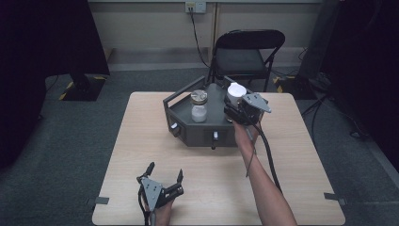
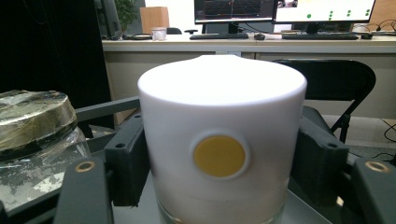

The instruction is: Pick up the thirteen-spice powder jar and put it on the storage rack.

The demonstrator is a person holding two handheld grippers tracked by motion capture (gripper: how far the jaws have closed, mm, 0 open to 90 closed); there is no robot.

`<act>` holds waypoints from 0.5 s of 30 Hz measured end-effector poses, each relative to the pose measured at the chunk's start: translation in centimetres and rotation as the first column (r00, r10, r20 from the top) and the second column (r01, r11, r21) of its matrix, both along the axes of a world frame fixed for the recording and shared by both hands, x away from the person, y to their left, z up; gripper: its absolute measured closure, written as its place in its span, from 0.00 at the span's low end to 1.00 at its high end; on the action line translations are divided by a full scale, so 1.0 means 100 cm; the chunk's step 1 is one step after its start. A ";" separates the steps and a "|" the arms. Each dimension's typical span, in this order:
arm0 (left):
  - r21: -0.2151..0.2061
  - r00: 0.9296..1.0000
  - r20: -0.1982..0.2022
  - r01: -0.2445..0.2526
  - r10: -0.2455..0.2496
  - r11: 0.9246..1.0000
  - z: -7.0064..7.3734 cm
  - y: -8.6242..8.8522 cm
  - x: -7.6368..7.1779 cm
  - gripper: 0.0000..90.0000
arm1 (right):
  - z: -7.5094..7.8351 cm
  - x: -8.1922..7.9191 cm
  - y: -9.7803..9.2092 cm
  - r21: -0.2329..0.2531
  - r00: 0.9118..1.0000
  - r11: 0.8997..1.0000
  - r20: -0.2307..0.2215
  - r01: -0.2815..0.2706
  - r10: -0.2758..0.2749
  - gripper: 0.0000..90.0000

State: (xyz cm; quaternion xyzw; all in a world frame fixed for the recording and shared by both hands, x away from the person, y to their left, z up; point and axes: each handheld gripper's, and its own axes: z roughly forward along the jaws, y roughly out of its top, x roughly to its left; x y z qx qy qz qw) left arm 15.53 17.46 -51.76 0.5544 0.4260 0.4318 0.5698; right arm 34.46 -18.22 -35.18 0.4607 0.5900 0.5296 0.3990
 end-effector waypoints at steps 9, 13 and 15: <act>0.001 1.000 0.000 0.000 0.000 1.000 0.000 0.000 0.000 0.00 | 0.001 0.000 -0.001 0.000 1.000 1.000 -0.003 -0.005 0.005 0.33; 0.000 1.000 0.000 0.000 0.000 1.000 0.000 0.000 0.000 0.00 | 0.002 0.000 -0.002 -0.005 1.000 1.000 -0.005 -0.007 0.007 0.33; 0.000 1.000 0.000 0.001 -0.001 1.000 0.000 0.000 0.000 0.00 | 0.002 0.001 -0.002 -0.006 1.000 1.000 -0.008 -0.009 0.009 0.33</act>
